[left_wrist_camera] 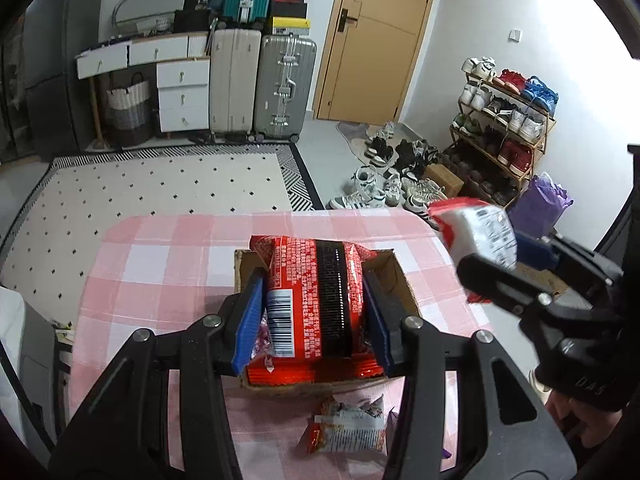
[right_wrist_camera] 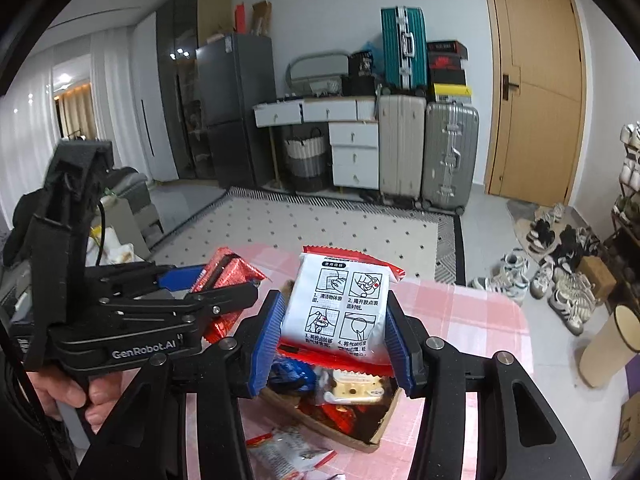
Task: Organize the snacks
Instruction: 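Open both grippers to drop the packets into the box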
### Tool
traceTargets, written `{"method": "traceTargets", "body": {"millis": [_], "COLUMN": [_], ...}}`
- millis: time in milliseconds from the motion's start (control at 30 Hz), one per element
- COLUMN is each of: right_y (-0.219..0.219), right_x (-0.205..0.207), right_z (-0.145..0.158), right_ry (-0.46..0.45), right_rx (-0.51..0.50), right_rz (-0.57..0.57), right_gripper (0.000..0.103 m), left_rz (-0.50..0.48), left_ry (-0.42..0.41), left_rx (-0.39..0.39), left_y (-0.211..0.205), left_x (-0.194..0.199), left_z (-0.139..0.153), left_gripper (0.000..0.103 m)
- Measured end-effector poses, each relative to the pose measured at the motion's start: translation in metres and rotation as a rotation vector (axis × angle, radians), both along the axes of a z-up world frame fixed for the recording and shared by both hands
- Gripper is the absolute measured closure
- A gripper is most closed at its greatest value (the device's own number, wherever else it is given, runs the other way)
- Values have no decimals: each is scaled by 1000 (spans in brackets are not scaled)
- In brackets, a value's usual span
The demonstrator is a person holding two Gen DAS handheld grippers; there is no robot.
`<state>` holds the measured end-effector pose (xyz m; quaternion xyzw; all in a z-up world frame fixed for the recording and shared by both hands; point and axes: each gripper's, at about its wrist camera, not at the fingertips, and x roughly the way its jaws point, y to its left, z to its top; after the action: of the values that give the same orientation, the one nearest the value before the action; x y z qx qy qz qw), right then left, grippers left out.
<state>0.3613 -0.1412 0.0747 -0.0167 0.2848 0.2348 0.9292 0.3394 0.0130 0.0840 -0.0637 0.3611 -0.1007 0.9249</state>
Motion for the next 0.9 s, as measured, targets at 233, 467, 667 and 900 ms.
{"method": "traceTargets", "body": {"millis": [233, 467, 667, 900], "right_y": [7, 17, 19, -3], "right_x": [35, 61, 70, 58], "right_z": [-38, -81, -97, -85], "right_ry": [60, 134, 162, 116], "right_rx": [13, -7, -5, 63], "right_rz": [17, 41, 51, 45], "right_gripper": [55, 55, 46, 26], "left_rz": [-34, -41, 3, 30], "left_ry": [45, 95, 165, 140], "left_rx": [1, -6, 41, 36], "left_y": [-5, -4, -1, 10], "left_x": [48, 79, 104, 101], "left_z": [-31, -69, -97, -96], "left_gripper": [60, 60, 38, 24]}}
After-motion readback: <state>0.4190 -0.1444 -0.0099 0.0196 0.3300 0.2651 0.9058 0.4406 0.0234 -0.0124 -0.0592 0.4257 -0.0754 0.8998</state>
